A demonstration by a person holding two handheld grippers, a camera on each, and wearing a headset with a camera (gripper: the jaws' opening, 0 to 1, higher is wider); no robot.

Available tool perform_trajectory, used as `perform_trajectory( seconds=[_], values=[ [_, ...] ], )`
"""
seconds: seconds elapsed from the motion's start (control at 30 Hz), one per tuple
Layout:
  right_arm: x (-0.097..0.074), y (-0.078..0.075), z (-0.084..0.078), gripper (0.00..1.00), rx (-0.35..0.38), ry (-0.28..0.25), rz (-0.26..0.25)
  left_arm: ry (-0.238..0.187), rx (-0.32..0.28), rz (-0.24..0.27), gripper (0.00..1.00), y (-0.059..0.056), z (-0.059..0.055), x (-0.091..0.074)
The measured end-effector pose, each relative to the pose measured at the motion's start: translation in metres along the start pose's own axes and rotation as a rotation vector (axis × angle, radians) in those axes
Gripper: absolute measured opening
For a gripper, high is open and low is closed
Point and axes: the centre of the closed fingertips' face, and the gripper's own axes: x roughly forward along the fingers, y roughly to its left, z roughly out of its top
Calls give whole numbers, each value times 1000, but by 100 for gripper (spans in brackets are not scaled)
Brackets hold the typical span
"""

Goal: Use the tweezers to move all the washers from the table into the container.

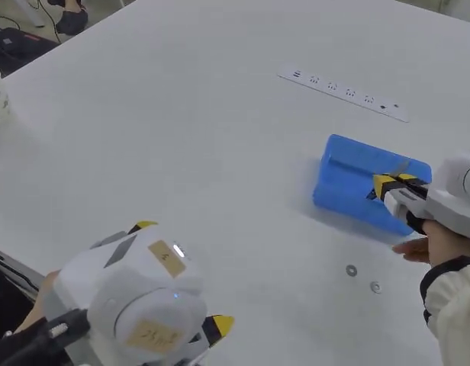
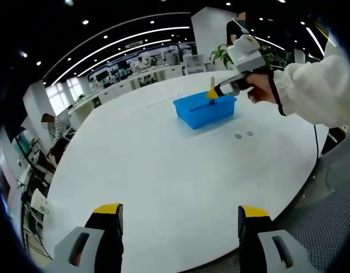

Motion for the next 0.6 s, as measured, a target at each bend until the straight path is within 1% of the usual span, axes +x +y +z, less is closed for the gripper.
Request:
perform_trajectory(
  seconds=[0.2, 0.27, 0.4, 0.6],
  values=[
    [-2, 0, 1, 2, -17, -1, -7, -2, 0, -3, 84, 0, 0, -1],
    [-3, -2, 0, 2, -32, 12, -17, -4, 0, -4, 85, -1, 1, -1],
    [-8, -1, 9, 2, -25, -21, -13, -8, 0, -4, 84, -1, 2, -2],
    [-19, 4, 19, 2, -9, -47, -1, -13, 1, -4, 84, -1, 3, -2]
  ],
)
